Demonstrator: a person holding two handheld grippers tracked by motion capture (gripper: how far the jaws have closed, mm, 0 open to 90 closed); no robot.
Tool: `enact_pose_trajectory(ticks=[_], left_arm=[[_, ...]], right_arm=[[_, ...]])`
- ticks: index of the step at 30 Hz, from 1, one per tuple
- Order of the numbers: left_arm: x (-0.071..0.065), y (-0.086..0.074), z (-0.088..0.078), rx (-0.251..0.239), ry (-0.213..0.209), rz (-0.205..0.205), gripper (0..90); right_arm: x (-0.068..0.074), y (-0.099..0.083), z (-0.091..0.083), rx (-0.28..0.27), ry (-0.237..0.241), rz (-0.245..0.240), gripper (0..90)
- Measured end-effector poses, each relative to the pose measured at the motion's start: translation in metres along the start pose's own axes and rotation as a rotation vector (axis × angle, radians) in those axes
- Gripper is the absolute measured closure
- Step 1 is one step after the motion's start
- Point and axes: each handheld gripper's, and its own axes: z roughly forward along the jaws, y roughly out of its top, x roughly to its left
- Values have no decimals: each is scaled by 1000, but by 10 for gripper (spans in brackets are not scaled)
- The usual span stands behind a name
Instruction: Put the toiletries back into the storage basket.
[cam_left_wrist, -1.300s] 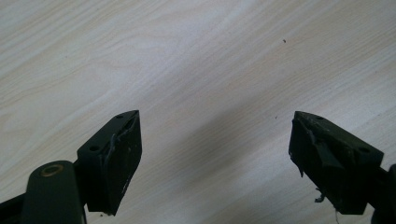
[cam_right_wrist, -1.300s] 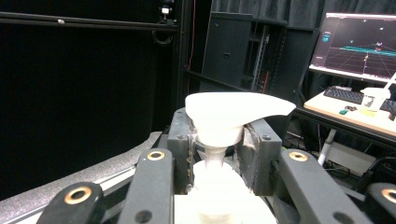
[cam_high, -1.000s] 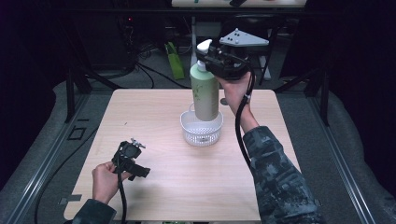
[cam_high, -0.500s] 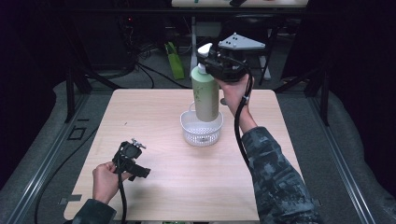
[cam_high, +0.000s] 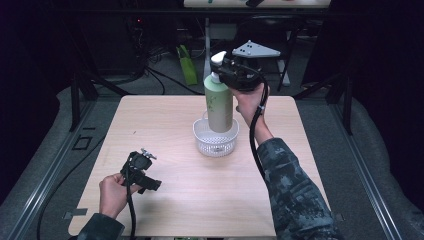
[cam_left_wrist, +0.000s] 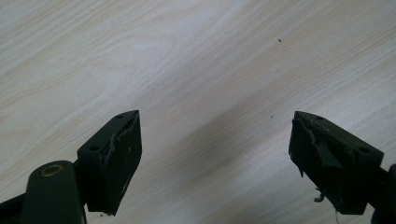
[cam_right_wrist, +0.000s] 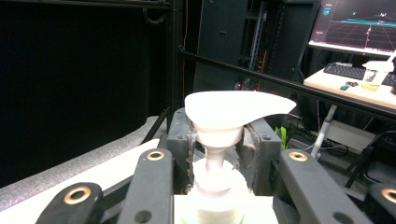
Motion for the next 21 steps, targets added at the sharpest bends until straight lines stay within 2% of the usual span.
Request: enact_pose_trajectory(ticks=[9,21], left_arm=[[0,0,-1,-1,0,-1,173],[0,-1,0,0,0,-3,173]], right_arm=[[2,-6,5,3,8,11,677],[8,-15,13,20,16,-1,676]])
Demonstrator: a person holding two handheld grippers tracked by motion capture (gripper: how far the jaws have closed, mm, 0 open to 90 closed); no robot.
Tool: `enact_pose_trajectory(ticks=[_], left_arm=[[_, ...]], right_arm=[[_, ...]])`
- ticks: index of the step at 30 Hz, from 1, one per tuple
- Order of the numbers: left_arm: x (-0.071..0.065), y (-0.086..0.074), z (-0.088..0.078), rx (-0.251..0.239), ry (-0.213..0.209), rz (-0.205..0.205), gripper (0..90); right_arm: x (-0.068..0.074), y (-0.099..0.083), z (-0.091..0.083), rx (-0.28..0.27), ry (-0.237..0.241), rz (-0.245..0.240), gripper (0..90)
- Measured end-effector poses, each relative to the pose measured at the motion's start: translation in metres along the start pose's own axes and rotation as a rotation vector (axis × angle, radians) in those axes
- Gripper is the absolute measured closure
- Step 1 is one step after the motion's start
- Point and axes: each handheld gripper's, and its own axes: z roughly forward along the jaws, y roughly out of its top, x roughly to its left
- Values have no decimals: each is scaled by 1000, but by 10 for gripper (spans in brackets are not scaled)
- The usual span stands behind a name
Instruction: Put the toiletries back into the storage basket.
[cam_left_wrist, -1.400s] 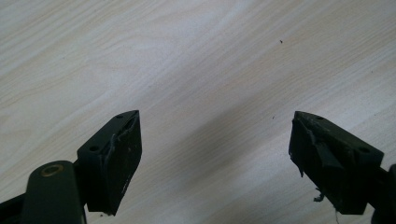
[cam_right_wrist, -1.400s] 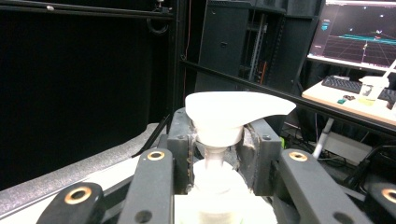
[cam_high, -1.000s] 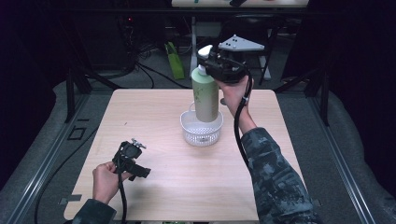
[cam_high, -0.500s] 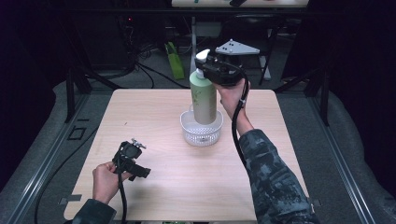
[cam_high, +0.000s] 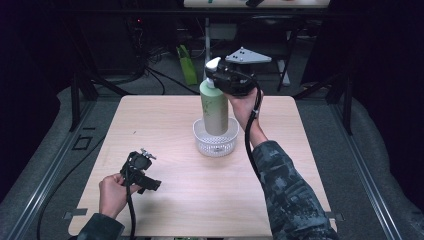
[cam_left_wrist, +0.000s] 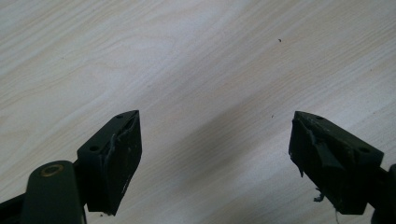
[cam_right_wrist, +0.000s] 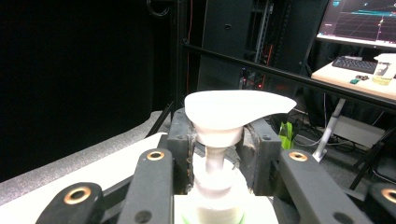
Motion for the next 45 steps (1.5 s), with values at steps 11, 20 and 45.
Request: enact_pose_trajectory(ticks=[11,20,45], left_arm=[[0,0,0,-2,0,2,173],[0,0,0,-3,-2,1,173],[0,0,0,0,-1,3,174]], right_arm=[[-1,-11,4,14,0,10,676],[-1,-18,6,22,2,18,676],[1,-45,13,69,17,31,675]])
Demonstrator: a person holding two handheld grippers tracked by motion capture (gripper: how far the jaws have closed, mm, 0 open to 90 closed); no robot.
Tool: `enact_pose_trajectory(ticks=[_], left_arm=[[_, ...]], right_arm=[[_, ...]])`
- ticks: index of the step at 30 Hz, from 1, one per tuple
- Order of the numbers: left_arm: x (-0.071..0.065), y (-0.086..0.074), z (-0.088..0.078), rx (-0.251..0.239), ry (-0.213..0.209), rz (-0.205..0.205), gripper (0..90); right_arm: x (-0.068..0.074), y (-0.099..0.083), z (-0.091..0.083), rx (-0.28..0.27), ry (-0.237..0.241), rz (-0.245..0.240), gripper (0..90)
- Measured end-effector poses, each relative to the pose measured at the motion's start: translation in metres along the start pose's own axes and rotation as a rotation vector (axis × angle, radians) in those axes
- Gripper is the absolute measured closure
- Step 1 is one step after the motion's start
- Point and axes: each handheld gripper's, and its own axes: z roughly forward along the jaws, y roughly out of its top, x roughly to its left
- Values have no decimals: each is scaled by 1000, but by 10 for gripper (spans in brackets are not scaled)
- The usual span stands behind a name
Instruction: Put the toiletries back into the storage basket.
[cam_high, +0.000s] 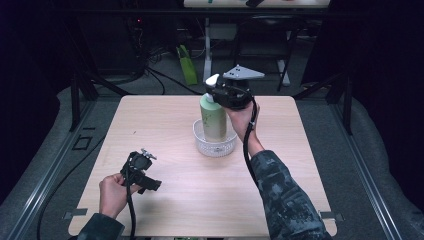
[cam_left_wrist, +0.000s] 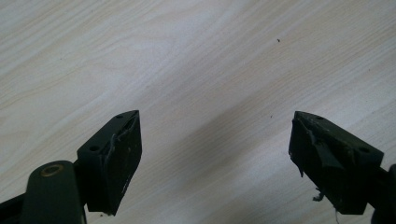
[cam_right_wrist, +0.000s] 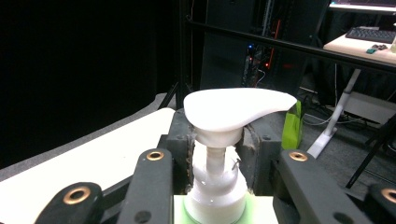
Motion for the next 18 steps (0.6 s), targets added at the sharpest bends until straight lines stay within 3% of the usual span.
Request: enact_pose_trajectory(ticks=[18], left_arm=[[0,0,0,-5,-6,-4,174]], right_arm=[[0,-19,3,23,5,14,675]])
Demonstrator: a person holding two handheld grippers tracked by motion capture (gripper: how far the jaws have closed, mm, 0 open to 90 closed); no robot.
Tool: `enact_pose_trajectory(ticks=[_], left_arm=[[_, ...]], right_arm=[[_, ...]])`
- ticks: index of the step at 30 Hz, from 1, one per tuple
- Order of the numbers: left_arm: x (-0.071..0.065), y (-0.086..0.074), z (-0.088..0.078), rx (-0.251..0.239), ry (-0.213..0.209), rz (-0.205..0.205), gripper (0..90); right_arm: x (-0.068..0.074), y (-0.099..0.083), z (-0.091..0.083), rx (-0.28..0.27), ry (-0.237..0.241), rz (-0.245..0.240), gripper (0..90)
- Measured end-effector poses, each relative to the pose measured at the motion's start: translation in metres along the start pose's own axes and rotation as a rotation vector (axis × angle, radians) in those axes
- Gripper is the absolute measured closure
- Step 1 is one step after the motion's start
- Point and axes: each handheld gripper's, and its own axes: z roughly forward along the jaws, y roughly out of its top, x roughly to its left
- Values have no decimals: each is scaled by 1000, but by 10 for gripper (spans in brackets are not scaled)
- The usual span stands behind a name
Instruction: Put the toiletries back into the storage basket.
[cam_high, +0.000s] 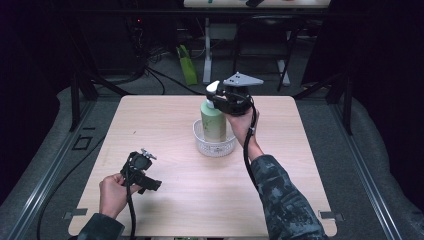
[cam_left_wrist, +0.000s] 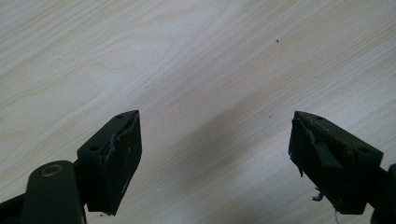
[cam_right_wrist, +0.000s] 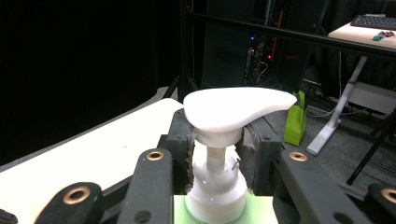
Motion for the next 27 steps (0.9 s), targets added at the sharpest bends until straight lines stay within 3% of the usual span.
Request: enact_pose_trajectory(ticks=[27], left_arm=[[1,0,0,-5,-3,-3,175]], right_arm=[[-7,-28,4,31,-11,9,676]])
